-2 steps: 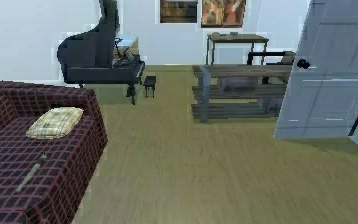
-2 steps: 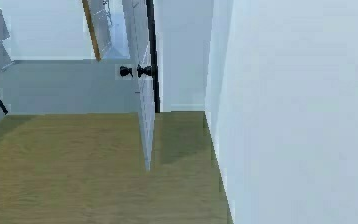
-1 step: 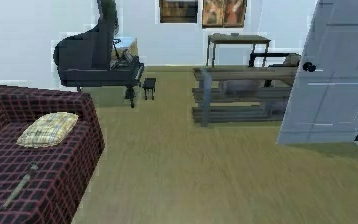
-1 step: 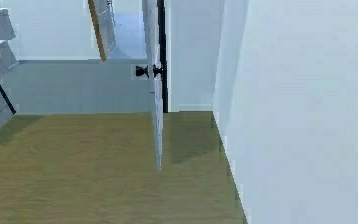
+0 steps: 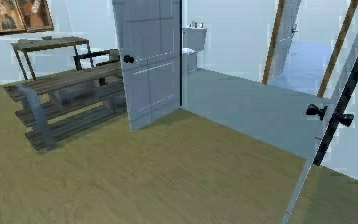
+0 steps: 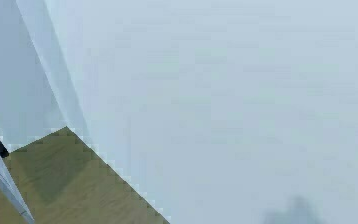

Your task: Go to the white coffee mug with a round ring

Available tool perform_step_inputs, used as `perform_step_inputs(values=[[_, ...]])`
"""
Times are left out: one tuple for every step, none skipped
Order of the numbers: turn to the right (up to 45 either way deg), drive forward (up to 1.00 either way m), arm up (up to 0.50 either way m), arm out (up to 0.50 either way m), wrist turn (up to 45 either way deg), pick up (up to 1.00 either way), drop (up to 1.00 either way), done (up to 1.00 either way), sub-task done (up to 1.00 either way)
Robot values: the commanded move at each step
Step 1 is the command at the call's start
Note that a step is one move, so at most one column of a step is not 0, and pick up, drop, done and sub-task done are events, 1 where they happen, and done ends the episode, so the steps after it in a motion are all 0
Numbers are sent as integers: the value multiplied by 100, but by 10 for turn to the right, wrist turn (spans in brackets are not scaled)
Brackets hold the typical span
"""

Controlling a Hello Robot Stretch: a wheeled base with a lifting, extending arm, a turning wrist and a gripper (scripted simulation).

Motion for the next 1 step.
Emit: perform_step_inputs(values=[[30, 0, 0, 0, 0, 0, 0, 0, 0]])
